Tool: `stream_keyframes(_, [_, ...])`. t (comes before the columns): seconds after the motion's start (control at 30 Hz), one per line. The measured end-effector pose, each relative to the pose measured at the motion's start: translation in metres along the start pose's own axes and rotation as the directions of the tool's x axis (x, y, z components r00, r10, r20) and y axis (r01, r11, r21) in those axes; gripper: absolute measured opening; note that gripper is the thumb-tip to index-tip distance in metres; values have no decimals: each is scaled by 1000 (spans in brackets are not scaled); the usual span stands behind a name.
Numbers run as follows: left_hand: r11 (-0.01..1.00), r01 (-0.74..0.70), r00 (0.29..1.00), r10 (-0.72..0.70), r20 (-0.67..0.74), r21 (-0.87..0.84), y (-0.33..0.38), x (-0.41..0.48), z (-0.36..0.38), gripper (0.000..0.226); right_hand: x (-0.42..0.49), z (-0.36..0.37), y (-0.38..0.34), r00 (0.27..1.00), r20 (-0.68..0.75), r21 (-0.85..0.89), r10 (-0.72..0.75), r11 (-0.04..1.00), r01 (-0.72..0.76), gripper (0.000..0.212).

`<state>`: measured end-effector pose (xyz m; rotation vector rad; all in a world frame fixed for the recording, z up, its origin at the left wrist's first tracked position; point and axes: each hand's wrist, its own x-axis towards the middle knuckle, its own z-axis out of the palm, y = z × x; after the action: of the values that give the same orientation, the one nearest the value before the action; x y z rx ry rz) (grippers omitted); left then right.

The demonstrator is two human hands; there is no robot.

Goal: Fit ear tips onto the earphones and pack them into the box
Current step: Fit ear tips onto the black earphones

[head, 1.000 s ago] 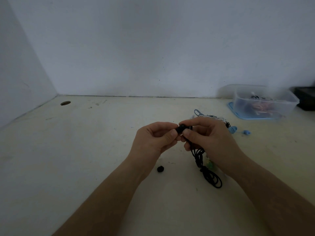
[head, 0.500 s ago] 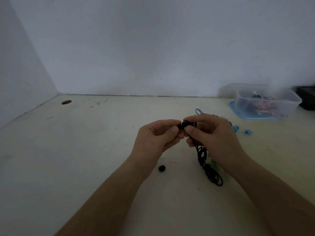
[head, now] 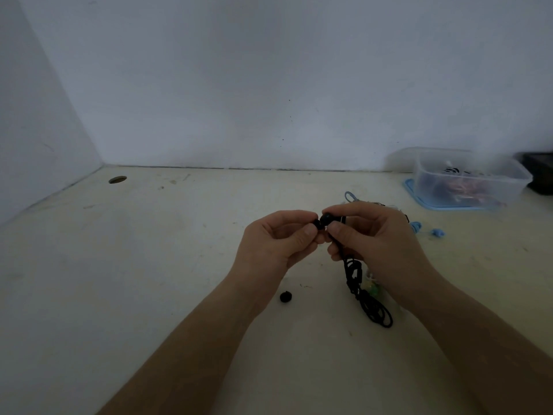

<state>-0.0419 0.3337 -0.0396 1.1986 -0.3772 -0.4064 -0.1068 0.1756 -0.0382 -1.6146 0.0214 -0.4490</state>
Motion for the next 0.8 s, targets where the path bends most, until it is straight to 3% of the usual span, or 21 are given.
stream_keyframes(0.8, [997,-39,999,40,-7,70,-1,-3,2,14,4,-7,2,995,88,-6,40,999,-40,15])
